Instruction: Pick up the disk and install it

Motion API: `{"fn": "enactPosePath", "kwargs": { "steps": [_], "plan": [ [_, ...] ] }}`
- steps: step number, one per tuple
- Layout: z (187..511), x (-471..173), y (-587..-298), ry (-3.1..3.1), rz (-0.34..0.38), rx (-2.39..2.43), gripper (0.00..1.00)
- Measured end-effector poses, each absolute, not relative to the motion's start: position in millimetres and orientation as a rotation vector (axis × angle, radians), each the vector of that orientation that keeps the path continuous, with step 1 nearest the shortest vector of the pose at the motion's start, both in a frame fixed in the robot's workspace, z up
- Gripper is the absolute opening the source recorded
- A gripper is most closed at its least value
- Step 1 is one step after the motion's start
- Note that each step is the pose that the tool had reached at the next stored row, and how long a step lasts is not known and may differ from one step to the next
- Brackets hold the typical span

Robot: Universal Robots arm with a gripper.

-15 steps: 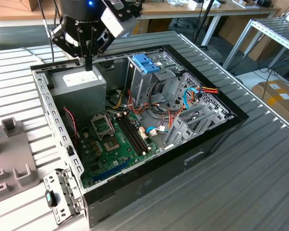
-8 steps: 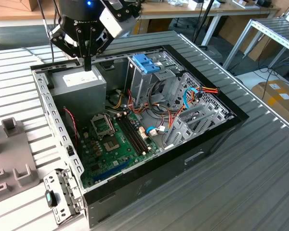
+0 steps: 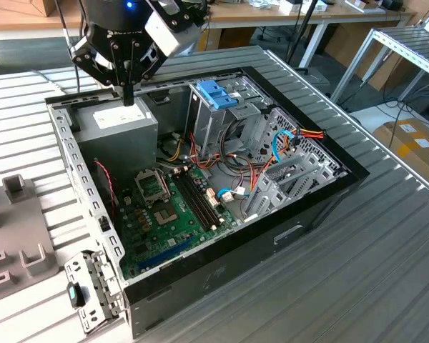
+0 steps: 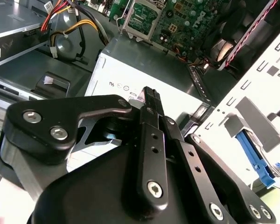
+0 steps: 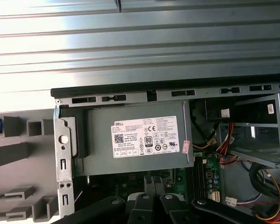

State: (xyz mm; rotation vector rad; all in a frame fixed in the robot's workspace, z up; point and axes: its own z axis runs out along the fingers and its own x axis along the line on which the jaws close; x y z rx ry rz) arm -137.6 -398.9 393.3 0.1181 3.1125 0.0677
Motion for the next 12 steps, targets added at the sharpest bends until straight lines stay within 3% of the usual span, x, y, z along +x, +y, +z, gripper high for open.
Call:
{"fn": "enactPosePath", "kwargs": {
  "steps": [12],
  "plan": [
    [393.3,-141.9,-398.9,3.113,0.068,0.118,0.11]
  ]
}}
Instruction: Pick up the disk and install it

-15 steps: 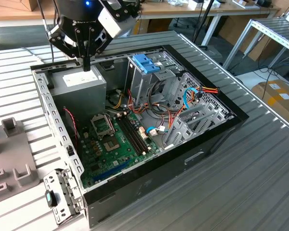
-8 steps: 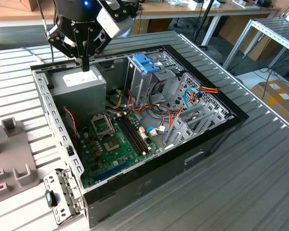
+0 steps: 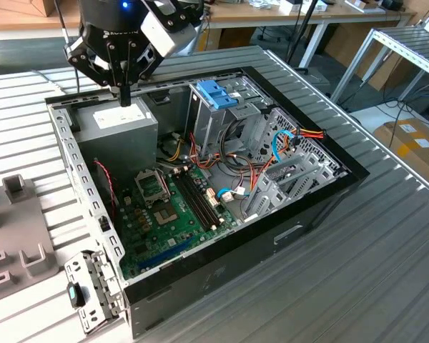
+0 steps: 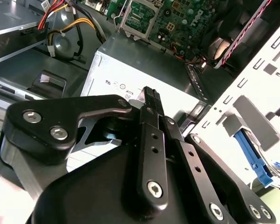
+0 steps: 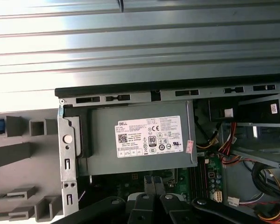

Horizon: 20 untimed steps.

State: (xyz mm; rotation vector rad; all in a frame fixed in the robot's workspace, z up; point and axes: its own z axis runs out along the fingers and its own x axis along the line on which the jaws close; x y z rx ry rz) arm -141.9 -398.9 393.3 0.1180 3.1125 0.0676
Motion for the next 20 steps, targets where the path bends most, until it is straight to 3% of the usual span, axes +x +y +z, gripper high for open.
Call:
{"fn": "enactPosePath", "kwargs": {
  "steps": [20],
  "plan": [
    [393.3,-152.6,-398.9,3.112,0.068,0.118,0.11]
  ]
}}
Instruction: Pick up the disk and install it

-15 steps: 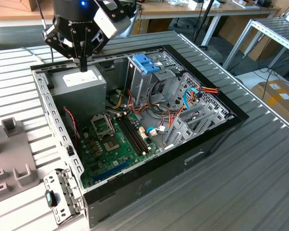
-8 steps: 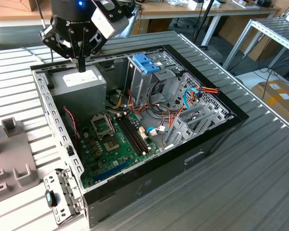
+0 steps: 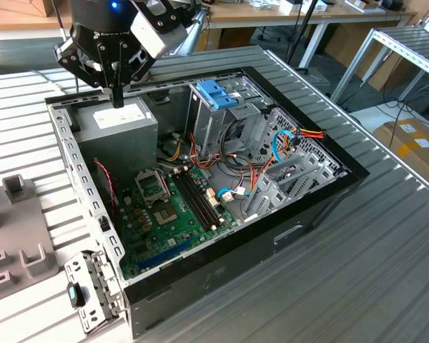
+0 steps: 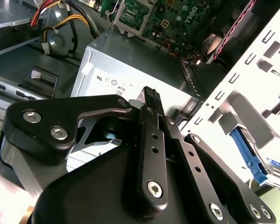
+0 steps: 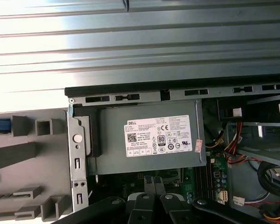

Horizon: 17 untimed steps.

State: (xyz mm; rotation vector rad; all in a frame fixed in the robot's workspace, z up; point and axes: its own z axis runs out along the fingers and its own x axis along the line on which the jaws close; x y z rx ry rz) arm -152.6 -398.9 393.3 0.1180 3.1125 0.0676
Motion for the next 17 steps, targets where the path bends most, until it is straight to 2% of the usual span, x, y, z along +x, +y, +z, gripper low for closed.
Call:
{"fn": "enactPosePath", "kwargs": {
  "steps": [17],
  "plan": [
    [393.3,-159.2,-398.9,3.112,0.068,0.118,0.11]
  ]
}}
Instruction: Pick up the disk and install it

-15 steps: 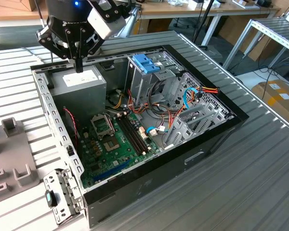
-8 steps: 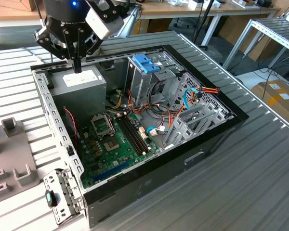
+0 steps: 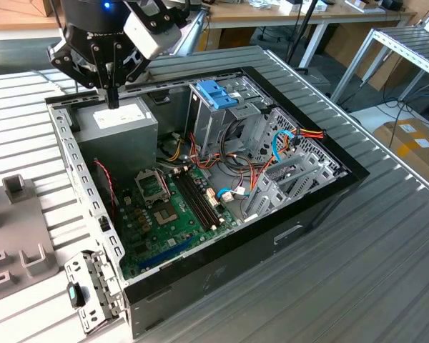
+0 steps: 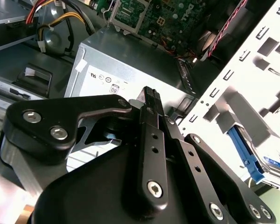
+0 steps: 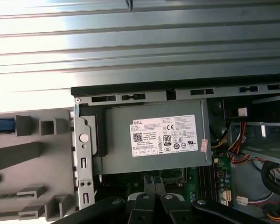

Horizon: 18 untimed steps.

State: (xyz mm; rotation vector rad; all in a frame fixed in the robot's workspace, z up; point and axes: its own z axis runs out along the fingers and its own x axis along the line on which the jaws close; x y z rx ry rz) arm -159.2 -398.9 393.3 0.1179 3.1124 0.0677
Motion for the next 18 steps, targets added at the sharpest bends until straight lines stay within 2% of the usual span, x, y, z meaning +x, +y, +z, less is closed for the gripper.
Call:
{"fn": "enactPosePath", "kwargs": {
  "steps": [18],
  "plan": [
    [393.3,-165.1,-398.9,3.112,0.068,0.118,0.11]
  ]
}}
